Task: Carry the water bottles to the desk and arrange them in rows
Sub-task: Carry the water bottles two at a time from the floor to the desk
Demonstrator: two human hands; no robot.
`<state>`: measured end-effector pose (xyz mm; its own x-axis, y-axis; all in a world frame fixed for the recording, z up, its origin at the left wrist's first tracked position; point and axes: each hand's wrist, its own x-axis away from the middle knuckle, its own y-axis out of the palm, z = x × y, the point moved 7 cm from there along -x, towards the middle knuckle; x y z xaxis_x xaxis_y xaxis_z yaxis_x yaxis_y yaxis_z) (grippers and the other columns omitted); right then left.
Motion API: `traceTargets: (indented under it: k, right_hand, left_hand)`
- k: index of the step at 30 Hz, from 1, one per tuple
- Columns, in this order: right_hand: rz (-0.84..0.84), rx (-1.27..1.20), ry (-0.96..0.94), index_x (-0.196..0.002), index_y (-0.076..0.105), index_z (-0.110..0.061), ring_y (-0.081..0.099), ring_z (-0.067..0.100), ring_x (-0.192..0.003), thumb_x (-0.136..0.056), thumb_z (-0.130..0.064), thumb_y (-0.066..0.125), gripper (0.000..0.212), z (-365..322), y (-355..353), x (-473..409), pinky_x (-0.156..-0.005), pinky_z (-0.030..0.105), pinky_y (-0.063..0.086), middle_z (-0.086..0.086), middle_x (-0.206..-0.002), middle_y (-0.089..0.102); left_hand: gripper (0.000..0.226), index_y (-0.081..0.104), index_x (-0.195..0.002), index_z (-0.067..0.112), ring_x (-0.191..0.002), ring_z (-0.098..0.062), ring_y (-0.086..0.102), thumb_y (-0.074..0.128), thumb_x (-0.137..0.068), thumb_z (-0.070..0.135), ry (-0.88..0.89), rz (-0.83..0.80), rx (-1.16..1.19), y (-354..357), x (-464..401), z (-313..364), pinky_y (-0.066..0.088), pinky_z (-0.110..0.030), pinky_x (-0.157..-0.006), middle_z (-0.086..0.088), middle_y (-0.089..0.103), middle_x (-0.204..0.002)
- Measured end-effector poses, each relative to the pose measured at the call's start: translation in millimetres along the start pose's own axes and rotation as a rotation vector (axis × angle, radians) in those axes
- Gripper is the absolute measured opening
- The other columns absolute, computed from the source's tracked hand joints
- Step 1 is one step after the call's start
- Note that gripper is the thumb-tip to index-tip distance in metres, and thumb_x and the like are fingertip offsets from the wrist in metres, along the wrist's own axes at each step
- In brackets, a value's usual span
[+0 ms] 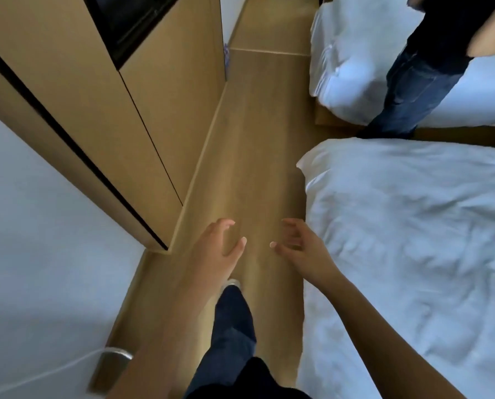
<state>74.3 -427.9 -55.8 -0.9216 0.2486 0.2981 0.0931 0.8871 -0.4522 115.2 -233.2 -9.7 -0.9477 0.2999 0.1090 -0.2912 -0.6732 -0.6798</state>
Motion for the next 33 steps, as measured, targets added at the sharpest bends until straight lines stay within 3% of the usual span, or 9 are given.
traceTargets:
  k: [4, 8, 13, 18, 23, 28, 33]
  right_hand:
    - [0.032, -0.009, 0.000, -0.136, 0.048, -0.028, 0.058, 0.008, -0.107, -0.084, -0.039, 0.075, 0.059, -36.8, -3.5, -111.6, -0.083, 0.018, 0.045, -0.010, -0.118, 0.056]
    - [0.048, -0.027, -0.012, -0.133, 0.050, -0.026, 0.058, 0.007, -0.106, -0.085, -0.036, 0.075, 0.055, -84.7, -13.8, -203.9, -0.093, 0.027, 0.051, -0.012, -0.114, 0.057]
    - [0.082, -0.042, -0.022, -0.132, 0.051, -0.026, 0.058, 0.006, -0.104, -0.085, -0.033, 0.075, 0.053, -120.7, -38.3, -313.0, -0.090, 0.027, 0.050, -0.012, -0.115, 0.057]
    - [0.083, -0.062, 0.035, -0.133, 0.050, -0.024, 0.060, 0.013, -0.108, -0.087, -0.033, 0.074, 0.053, -127.5, -61.7, -434.9, -0.091, 0.031, 0.052, -0.004, -0.120, 0.059]
    - [0.070, -0.044, 0.028, -0.133, 0.050, -0.027, 0.059, 0.012, -0.108, -0.086, -0.035, 0.074, 0.054, -150.6, -90.5, -575.2, -0.079, 0.020, 0.047, -0.007, -0.121, 0.059]
    - [0.042, -0.034, 0.018, -0.134, 0.050, -0.026, 0.059, 0.011, -0.108, -0.086, -0.034, 0.075, 0.054, -196.1, -125.8, -706.5, -0.078, 0.017, 0.045, -0.005, -0.122, 0.060]
    - [0.034, -0.015, 0.029, -0.136, 0.049, -0.026, 0.059, 0.013, -0.112, -0.086, -0.035, 0.074, 0.057, -227.4, -154.9, -817.1, -0.081, 0.021, 0.046, -0.005, -0.124, 0.059]
  left_hand:
    - [0.045, 0.047, -0.136, 0.021, -0.124, -0.007, 0.048, 0.055, -0.096, 0.041, -0.001, 0.005, 0.005, -26.2, -119.1, -14.9, 0.035, -0.021, -0.096, 0.007, 0.053, -0.136]
    - [0.046, 0.047, -0.135, 0.022, -0.124, -0.008, 0.049, 0.056, -0.095, 0.042, 0.020, -0.004, -0.032, -56.6, -223.6, -13.3, 0.036, -0.021, -0.094, 0.006, 0.054, -0.136]
    - [0.044, 0.049, -0.133, 0.021, -0.124, -0.011, 0.051, 0.057, -0.094, 0.041, 0.044, -0.024, -0.024, -74.5, -345.5, -4.1, 0.044, -0.031, -0.100, 0.004, 0.055, -0.134]
    - [0.043, 0.049, -0.132, 0.025, -0.123, -0.007, 0.049, 0.056, -0.094, 0.043, 0.041, -0.077, -0.037, -67.1, -470.9, -3.0, 0.042, -0.026, -0.097, 0.007, 0.054, -0.134]
    - [0.039, 0.051, -0.128, 0.023, -0.122, -0.009, 0.050, 0.058, -0.094, 0.041, 0.026, -0.066, -0.032, -65.4, -612.3, 10.5, 0.041, -0.023, -0.093, 0.004, 0.056, -0.133]
    - [0.039, 0.051, -0.127, 0.025, -0.121, -0.011, 0.053, 0.058, -0.093, 0.042, 0.029, -0.015, -0.038, -83.5, -755.6, 45.5, 0.046, -0.027, -0.093, 0.006, 0.056, -0.132]
    - [0.040, 0.049, -0.129, 0.028, -0.119, -0.006, 0.051, 0.056, -0.093, 0.046, 0.026, -0.010, -0.035, -89.7, -874.0, 59.6, 0.042, -0.021, -0.087, 0.008, 0.055, -0.132]
